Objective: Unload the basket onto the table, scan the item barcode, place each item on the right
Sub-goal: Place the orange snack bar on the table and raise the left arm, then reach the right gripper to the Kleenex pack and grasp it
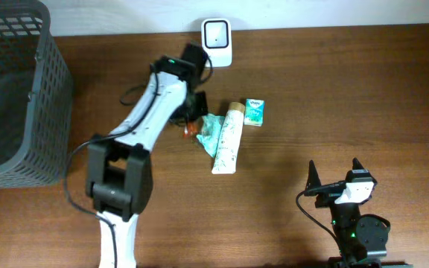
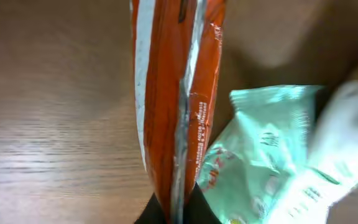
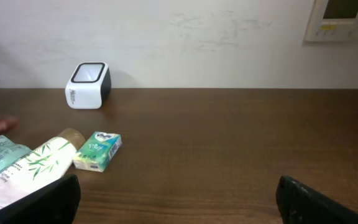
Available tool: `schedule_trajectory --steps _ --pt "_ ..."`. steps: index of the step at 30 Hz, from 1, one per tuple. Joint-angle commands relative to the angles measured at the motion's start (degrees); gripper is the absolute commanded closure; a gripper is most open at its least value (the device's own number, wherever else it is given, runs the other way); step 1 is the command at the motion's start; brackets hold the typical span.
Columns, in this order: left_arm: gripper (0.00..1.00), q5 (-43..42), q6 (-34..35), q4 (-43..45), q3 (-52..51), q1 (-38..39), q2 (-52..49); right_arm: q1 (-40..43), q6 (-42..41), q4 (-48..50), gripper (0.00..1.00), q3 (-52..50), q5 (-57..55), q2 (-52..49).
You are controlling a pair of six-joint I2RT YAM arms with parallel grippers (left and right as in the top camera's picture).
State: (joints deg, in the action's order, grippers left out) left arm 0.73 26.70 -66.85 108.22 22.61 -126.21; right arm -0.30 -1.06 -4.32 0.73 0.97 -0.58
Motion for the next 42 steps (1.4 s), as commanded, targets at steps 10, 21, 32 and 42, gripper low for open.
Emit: schedule_trajectory --steps 10,21,32,42 --pt "0.01 2.8 -2.8 -18.4 28.7 -7.6 0.7 0.3 0.2 -0.2 0.01 -0.4 -0.1 0.4" --pt "0.01 11.7 -2.8 -26.3 34.0 -18.0 0.9 0.3 0.6 1.1 0.01 -0.4 -1.8 0.4" --pt "0.01 12.4 -2.8 -23.9 34.0 -17.7 0.8 0.3 -13.2 39.5 0.02 2.3 22.6 -0.2" --pt "0.01 12.4 -2.8 -23.9 34.0 -17.7 0.8 0.3 -2.3 -18.8 0.01 59.3 31.5 -60.2"
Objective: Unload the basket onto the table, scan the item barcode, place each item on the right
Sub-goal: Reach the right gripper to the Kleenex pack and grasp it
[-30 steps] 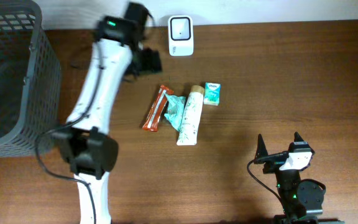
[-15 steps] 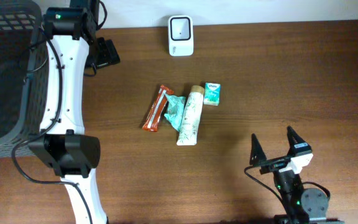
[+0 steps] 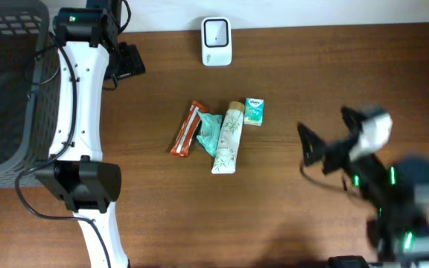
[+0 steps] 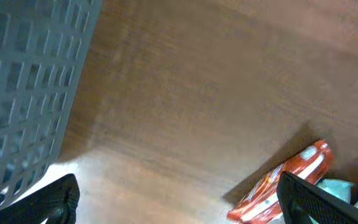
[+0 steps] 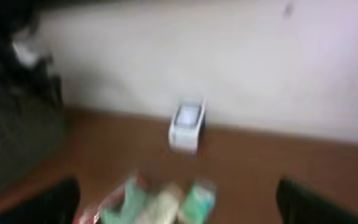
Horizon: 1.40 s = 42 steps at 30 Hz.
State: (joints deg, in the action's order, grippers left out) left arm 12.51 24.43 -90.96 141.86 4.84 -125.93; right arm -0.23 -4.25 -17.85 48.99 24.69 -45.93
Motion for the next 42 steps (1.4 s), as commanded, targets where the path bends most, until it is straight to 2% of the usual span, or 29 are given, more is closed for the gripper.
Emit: schedule_trajectory --steps 1,3,4,5,6,8,10,11,14,15,17,20,28,33,37,39,42 --pt "0.01 0.6 -0.5 0.2 0.3 0.0 0.5 0.2 -0.5 -6.5 0.01 16.9 16.4 -24.0" --pt "0.01 0.6 -0.5 0.2 0.3 0.0 0.5 0.2 -3.3 -6.4 0.01 23.2 32.0 -37.5" --pt "0.01 0.6 -0.5 0.2 0.3 0.0 0.5 0.2 -3.6 -5.0 0.01 24.6 35.2 -43.8" --pt "0.01 0.6 -0.5 0.2 0.3 0.0 0.5 0.1 -5.6 -1.3 0.07 24.7 36.2 -48.4" --pt "0.01 0.6 -0.5 0.2 0.3 0.0 0.5 0.0 -8.0 1.0 0.32 24.7 36.1 -52.0" --pt "0.01 0.6 -0.5 0.2 0.3 0.0 0.5 -1.4 -11.7 0.2 0.53 24.7 27.1 -58.3" --pt "0.01 0.6 -0.5 0.2 0.3 0.0 0.5 -4.2 -17.3 -2.1 0.90 24.7 15.2 -60.7" --pt "0.01 0.6 -0.5 0.2 0.3 0.0 0.5 -6.3 -21.2 -2.5 0.96 24.7 9.6 -61.5" --pt "0.01 0.6 -0.5 0.2 0.3 0.0 0.5 -10.9 -28.1 -4.5 0.96 24.7 0.9 -62.8" --pt "0.01 0.6 -0.5 0.2 0.3 0.0 0.5 -12.7 -31.7 -8.8 0.96 24.7 -5.9 -63.1" --pt "0.01 0.6 -0.5 0.2 0.3 0.0 0.5 -14.5 -33.4 -13.6 0.96 24.6 -12.4 -63.3" --pt "0.01 0.6 -0.5 0.2 0.3 0.0 0.5 -16.4 -33.3 -14.7 0.96 23.6 -13.5 -63.4" --pt "0.01 0.6 -0.5 0.2 0.3 0.0 0.5 -20.5 -35.5 -9.9 0.96 22.5 -11.3 -69.4" --pt "0.01 0.6 -0.5 0.2 0.3 0.0 0.5 -21.2 -28.8 -0.7 0.96 22.5 -0.2 -70.6" --pt "0.01 0.6 -0.5 0.2 0.3 0.0 0.5 -21.2 -28.8 2.1 0.96 23.0 2.1 -70.4" --pt "0.01 0.6 -0.5 0.2 0.3 0.1 0.5 -19.5 -27.1 -2.3 0.96 26.2 2.1 -68.3" --pt "0.01 0.6 -0.5 0.2 0.3 0.1 0.5 -16.2 -19.2 -14.7 0.95 35.1 -1.2 -65.4"
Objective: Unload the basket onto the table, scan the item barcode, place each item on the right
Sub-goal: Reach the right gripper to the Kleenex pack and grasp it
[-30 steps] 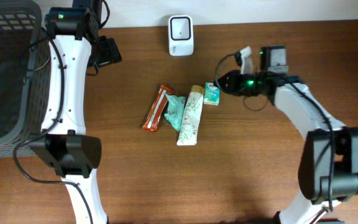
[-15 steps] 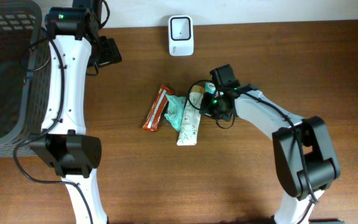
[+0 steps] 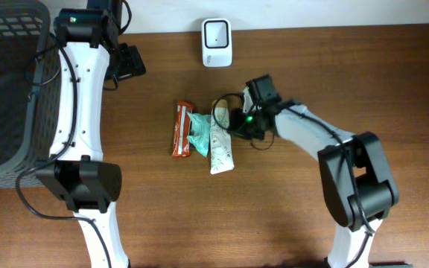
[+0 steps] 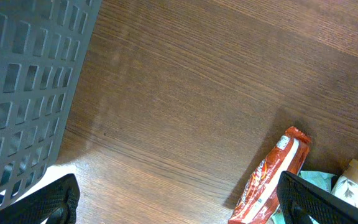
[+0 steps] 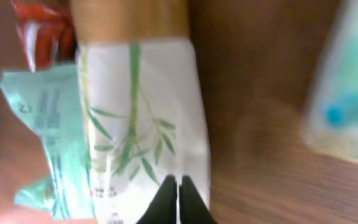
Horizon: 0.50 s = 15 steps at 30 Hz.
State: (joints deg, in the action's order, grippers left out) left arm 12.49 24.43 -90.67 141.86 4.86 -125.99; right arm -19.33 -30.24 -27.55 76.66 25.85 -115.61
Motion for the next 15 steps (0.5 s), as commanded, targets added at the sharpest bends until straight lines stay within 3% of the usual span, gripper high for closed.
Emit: schedule_trajectory --steps 1,3,6,7,8,9,12,15 --pt "0.01 0.6 -0.5 -0.1 0.3 0.1 0.6 4.2 8.2 -8.0 0.93 10.4 -4.7 4.6" --pt "0.01 0.6 -0.5 -0.1 0.3 0.1 0.6 7.1 9.0 -7.9 0.64 12.8 -9.7 4.6" --pt "0.01 0.6 -0.5 -0.1 0.3 0.1 0.6 9.4 9.0 -7.2 0.57 12.0 -13.9 3.6" --pt "0.01 0.6 -0.5 -0.1 0.3 0.1 0.6 9.4 9.0 -7.2 0.46 12.0 -14.1 2.5" --pt "0.01 0.6 -0.5 -0.1 0.3 0.1 0.6 9.3 9.0 -7.1 0.28 12.0 -14.4 1.0" --pt "0.01 0.6 -0.5 -0.1 0.3 0.1 0.6 9.2 8.8 -6.9 0.22 12.0 -14.4 -0.6" --pt "0.01 0.6 -0.5 -0.1 0.3 0.1 0.6 9.2 8.5 -6.4 0.20 12.0 -14.2 -4.8" --pt "0.01 0.6 -0.5 -0.1 0.3 0.1 0.6 9.2 8.6 -6.8 0.31 12.0 -12.6 -7.0"
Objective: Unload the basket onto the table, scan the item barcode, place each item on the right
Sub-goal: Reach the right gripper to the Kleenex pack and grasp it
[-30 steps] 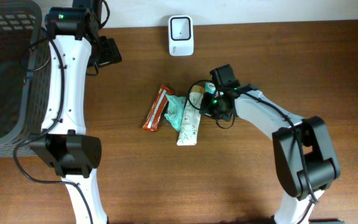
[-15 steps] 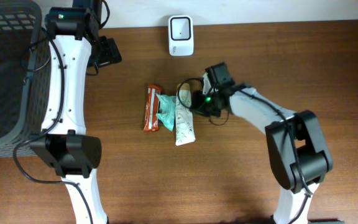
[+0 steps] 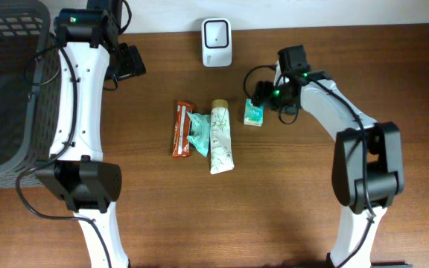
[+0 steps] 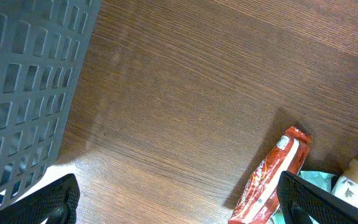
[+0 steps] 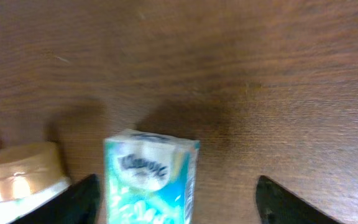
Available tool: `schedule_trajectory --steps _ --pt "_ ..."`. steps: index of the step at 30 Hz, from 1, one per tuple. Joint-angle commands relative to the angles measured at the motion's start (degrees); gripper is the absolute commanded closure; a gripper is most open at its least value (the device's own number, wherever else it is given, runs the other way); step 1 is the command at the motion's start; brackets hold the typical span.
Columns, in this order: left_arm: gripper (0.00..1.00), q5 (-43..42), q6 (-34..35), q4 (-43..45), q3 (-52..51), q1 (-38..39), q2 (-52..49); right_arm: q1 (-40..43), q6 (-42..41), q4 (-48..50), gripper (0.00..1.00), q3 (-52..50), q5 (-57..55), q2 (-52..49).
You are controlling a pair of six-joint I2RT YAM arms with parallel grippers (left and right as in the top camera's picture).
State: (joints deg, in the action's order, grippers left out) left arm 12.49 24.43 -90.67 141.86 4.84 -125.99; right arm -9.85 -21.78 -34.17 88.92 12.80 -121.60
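A small teal tissue pack lies on the wooden table, right of the other items. My right gripper hangs just over it, open. In the right wrist view the tissue pack sits between the fingers, closer to the left one, untouched. The white scanner stands at the table's back edge. My left gripper is held high at the back left, open and empty, its fingers wide apart.
An orange-red snack pack, a teal pouch and a white bamboo-print tube lie side by side at mid table. The tube's tan cap is close to my right gripper's left finger. A grey mesh basket fills the left edge.
My right gripper was shut, low over the white tube. Now it is open, further right and back, over the teal tissue pack. The left arm and the other items have not moved.
First my left gripper was shut on the orange-red pack beside the other items, with the right arm parked at the front. Then the pack lay on the table and the left gripper was open near the basket. Later the right gripper was shut at the tube, now open over the tissue pack.
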Motion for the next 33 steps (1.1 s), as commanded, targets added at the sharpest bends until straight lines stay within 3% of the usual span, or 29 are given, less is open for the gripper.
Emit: schedule_trajectory --steps 1,4,9,11,14,18,24,30,33 --pt "0.01 0.6 -0.5 -0.1 0.3 0.1 0.6 -0.3 0.1 -0.1 0.36 -0.3 0.7 -1.0" --pt "0.01 0.6 -0.5 -0.1 0.3 0.1 0.6 -0.4 -0.3 -0.2 0.46 -0.3 2.6 -1.2" --pt "0.01 0.6 -0.5 -0.1 0.3 0.1 0.6 -1.4 -0.9 -1.2 0.46 -0.2 1.9 -1.2" --pt "0.01 0.6 -0.5 -0.1 0.3 0.1 0.6 -1.0 0.5 -6.6 0.43 2.5 1.9 0.7" --pt "0.01 0.6 -0.5 -0.1 0.3 0.1 0.6 -2.2 2.2 -11.9 0.41 6.2 -2.6 4.6" --pt "0.01 0.6 -0.5 -0.1 0.3 0.1 0.6 -7.8 2.7 -10.4 0.41 6.2 -11.9 3.6" --pt "0.01 0.6 -0.5 -0.1 0.3 0.1 0.6 -17.0 -4.7 -8.3 0.52 6.1 -33.0 -0.1" --pt "0.01 0.6 -0.5 -0.1 0.3 0.1 0.6 -17.2 -4.7 -5.9 0.54 6.1 -32.1 -5.7" --pt "0.01 0.6 -0.5 -0.1 0.3 0.2 0.6 -17.2 -4.7 -5.6 0.63 6.1 -31.4 -6.5"
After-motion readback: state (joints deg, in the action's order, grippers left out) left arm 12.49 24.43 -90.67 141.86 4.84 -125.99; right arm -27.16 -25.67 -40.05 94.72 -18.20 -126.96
